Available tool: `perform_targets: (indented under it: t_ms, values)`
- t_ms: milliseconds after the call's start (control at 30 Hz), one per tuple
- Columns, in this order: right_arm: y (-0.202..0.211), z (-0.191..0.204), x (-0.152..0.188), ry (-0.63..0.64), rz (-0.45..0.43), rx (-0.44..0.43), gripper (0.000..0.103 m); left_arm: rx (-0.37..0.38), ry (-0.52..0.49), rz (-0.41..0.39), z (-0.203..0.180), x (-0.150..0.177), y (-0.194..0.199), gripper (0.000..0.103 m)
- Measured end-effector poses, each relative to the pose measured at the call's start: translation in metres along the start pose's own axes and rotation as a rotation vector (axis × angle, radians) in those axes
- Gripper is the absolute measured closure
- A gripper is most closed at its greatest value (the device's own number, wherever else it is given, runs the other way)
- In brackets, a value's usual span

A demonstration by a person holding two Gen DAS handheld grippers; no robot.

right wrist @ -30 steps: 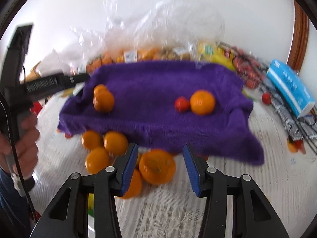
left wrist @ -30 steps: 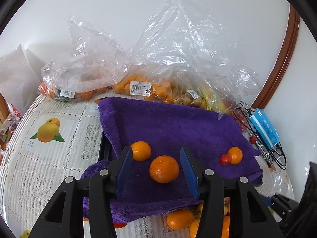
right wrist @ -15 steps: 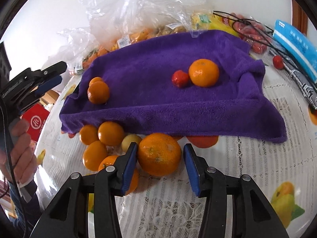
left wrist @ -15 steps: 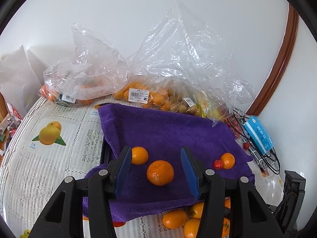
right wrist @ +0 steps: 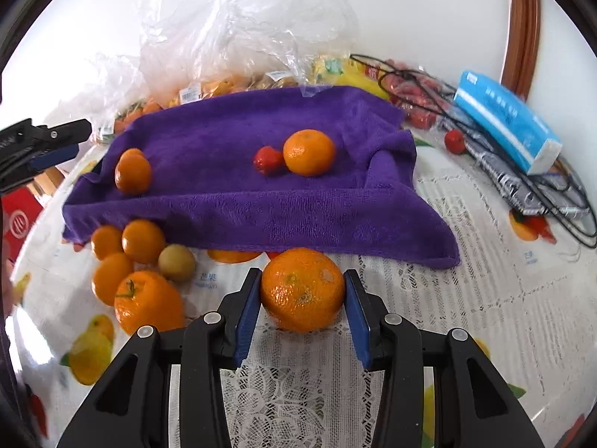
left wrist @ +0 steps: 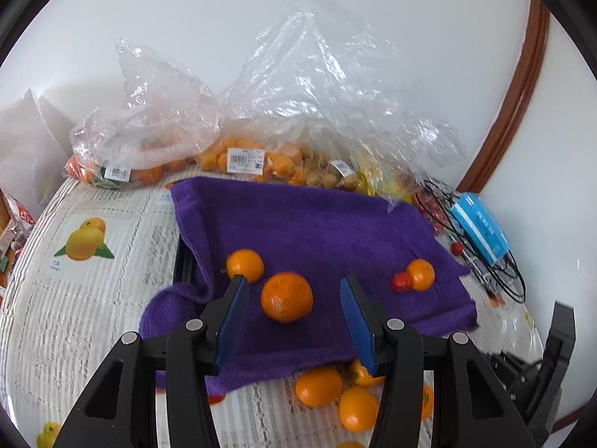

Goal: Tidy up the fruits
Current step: 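Open the left tool to drop its orange on the towel while the right tool grasps another orange, then grasp an orange beside the towel with the left tool while the right tool lifts its orange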

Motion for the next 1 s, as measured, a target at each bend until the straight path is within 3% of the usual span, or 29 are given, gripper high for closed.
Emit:
perform_targets:
  t_ms: [200,433,500,633,767,1000]
  values:
    - [-0.005,0.005,0.001,0.014,0.022,-0.015,0.059,0.001,-0.035,0.042,0.007,0.043,0.01,0.054]
    - [-0.002,-0.001,0.003,-0.021,0.017,-0.002,0.059,-0.003,0.027,0.151,0.007,0.072,-0.017,0.056]
    - [-0.002,-0.002,0.004,-0.029,0.017,0.0,0.059,0.001,0.036,0.152,0.004,0.075,-0.021,0.056]
    - [-0.001,-0.006,0.005,-0.04,0.017,0.01,0.059,-0.082,0.001,0.127,0.005,0.078,-0.03,0.057]
    - [-0.001,-0.006,0.006,-0.033,0.02,0.019,0.059,-0.076,0.006,0.149,0.003,0.083,-0.038,0.068]
    - [-0.001,-0.004,0.006,-0.037,0.019,0.014,0.059,-0.119,-0.032,0.096,0.0,0.086,-0.043,0.068]
Point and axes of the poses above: each gripper's, at about its wrist camera, not at the fingertips, and y roughly against the way its jaws point, z to its left, x to its underside, the point moved 10 cm from there along -y, roughly the way its jaws point, and after that the axes turned 12 degrees about y, right-handed, at the moved point
